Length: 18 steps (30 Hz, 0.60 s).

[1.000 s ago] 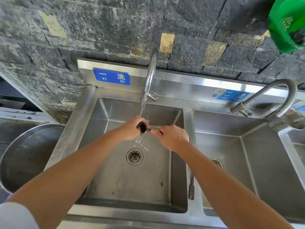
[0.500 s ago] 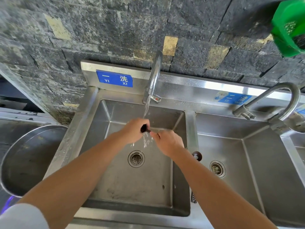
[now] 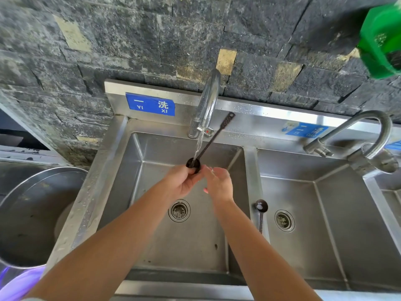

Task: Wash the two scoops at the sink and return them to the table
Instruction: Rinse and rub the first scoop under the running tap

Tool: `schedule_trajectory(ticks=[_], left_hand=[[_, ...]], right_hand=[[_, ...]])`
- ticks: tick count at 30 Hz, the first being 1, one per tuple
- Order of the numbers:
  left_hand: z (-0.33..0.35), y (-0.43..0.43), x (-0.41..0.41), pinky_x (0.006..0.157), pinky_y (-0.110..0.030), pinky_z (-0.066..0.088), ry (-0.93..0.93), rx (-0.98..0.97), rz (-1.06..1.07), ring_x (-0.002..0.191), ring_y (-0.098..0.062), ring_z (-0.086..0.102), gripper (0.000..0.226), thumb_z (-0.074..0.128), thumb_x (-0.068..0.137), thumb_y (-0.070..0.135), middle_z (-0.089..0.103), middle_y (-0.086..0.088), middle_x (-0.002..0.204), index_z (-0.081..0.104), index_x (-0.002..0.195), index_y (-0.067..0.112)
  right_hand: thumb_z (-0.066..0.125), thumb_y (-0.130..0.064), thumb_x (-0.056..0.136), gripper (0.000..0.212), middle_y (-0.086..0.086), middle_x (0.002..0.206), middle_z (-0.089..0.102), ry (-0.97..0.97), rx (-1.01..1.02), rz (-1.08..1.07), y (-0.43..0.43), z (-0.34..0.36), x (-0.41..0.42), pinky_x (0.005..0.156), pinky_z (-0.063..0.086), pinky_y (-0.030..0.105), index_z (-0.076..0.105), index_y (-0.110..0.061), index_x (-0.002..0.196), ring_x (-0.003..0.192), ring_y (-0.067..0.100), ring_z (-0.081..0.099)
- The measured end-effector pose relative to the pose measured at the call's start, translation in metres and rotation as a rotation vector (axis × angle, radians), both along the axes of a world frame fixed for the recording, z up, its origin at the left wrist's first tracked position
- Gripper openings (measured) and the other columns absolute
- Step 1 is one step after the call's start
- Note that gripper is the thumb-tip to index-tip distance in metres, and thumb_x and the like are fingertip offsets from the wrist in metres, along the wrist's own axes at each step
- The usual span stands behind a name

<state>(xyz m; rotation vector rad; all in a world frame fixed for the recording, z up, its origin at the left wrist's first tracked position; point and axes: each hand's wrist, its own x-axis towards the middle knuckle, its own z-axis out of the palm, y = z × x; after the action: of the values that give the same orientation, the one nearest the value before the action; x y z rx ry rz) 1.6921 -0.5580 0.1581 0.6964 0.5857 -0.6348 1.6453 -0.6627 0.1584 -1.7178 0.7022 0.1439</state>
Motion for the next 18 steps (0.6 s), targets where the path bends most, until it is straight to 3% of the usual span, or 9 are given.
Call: schedule_trajectory(ticks=[2,4,7,9,10,12,15,16,18], left_hand=[[-0.006,0.000,-0.003,0.078,-0.035,0.061,-0.022,0.032,-0.034,0.096,-0.032,0.068,0.024,0.035,0.100,-0.007,0.063,-0.027,0.108,0.054,0.114,-0.013],[-0.010,0.003,-0.005,0.068,-0.035,0.062,-0.126,0.225,-0.165,0.081,-0.032,0.072,0.023,0.040,0.101,-0.001,0.069,-0.025,0.098,0.059,0.109,-0.009],[-0.017,0.010,-0.009,0.047,-0.031,0.056,-0.494,0.884,-0.488,0.057,-0.029,0.071,0.028,0.047,0.101,0.023,0.075,-0.012,0.073,0.069,0.095,0.006],[-0.020,0.012,-0.005,0.051,-0.028,0.048,-0.695,1.248,-0.570,0.055,-0.025,0.068,0.033,0.046,0.099,0.031,0.072,-0.007,0.064,0.070,0.086,0.013],[-0.019,0.010,-0.003,0.055,-0.029,0.048,-0.696,1.318,-0.558,0.061,-0.027,0.068,0.033,0.046,0.099,0.033,0.071,-0.008,0.067,0.070,0.085,0.015],[-0.014,0.006,0.004,0.051,-0.029,0.045,-0.492,1.190,-0.507,0.054,-0.026,0.061,0.039,0.045,0.098,0.038,0.065,-0.010,0.063,0.067,0.079,0.011],[-0.007,0.010,0.008,0.036,-0.015,0.019,-0.135,0.715,-0.547,0.034,-0.012,0.032,0.047,0.039,0.098,0.049,0.042,0.000,0.046,0.055,0.071,0.014],[-0.006,0.013,0.008,0.035,-0.014,0.016,-0.134,0.690,-0.616,0.033,-0.010,0.030,0.050,0.037,0.097,0.052,0.043,0.001,0.046,0.056,0.073,0.013],[-0.009,0.015,0.006,0.031,-0.014,0.019,-0.262,0.866,-0.716,0.029,-0.011,0.035,0.057,0.032,0.099,0.054,0.051,-0.005,0.048,0.060,0.081,0.007]], right_hand=[[0.057,-0.029,0.097,0.013,0.007,0.100,0.071,0.042,0.217,0.002,0.001,-0.004,0.007,0.087,0.057,0.042,0.067,-0.022,0.097,0.096,0.024,0.068],[0.052,-0.016,0.101,0.020,0.018,0.109,0.072,0.017,0.415,-0.063,0.000,-0.006,0.012,0.080,0.058,0.038,0.071,-0.014,0.105,0.096,0.029,0.070],[0.046,-0.002,0.100,0.026,0.026,0.104,0.067,0.026,0.571,-0.112,-0.001,0.000,0.014,0.066,0.055,0.036,0.065,0.001,0.118,0.081,0.033,0.066],[0.042,0.001,0.100,0.030,0.027,0.107,0.064,0.027,0.708,-0.109,0.002,0.005,0.013,0.065,0.056,0.037,0.059,0.007,0.124,0.084,0.035,0.062],[0.043,-0.002,0.100,0.030,0.025,0.110,0.064,0.037,0.782,-0.118,0.004,0.006,0.012,0.071,0.057,0.038,0.059,0.006,0.124,0.089,0.034,0.063],[0.046,-0.009,0.100,0.026,0.020,0.101,0.065,0.032,0.856,-0.080,0.009,0.006,0.011,0.080,0.052,0.038,0.061,0.000,0.119,0.084,0.028,0.061],[0.057,-0.018,0.098,0.021,0.017,0.080,0.055,0.016,0.800,-0.077,0.015,-0.002,0.014,0.065,0.048,0.039,0.061,-0.001,0.109,0.060,0.024,0.052],[0.064,-0.020,0.094,0.027,0.019,0.083,0.057,0.034,0.790,-0.098,0.015,-0.004,0.016,0.063,0.048,0.040,0.061,0.001,0.109,0.060,0.027,0.053],[0.074,-0.019,0.086,0.037,0.024,0.093,0.061,0.073,0.817,-0.115,0.014,-0.006,0.020,0.066,0.051,0.044,0.062,0.008,0.108,0.070,0.034,0.058]])
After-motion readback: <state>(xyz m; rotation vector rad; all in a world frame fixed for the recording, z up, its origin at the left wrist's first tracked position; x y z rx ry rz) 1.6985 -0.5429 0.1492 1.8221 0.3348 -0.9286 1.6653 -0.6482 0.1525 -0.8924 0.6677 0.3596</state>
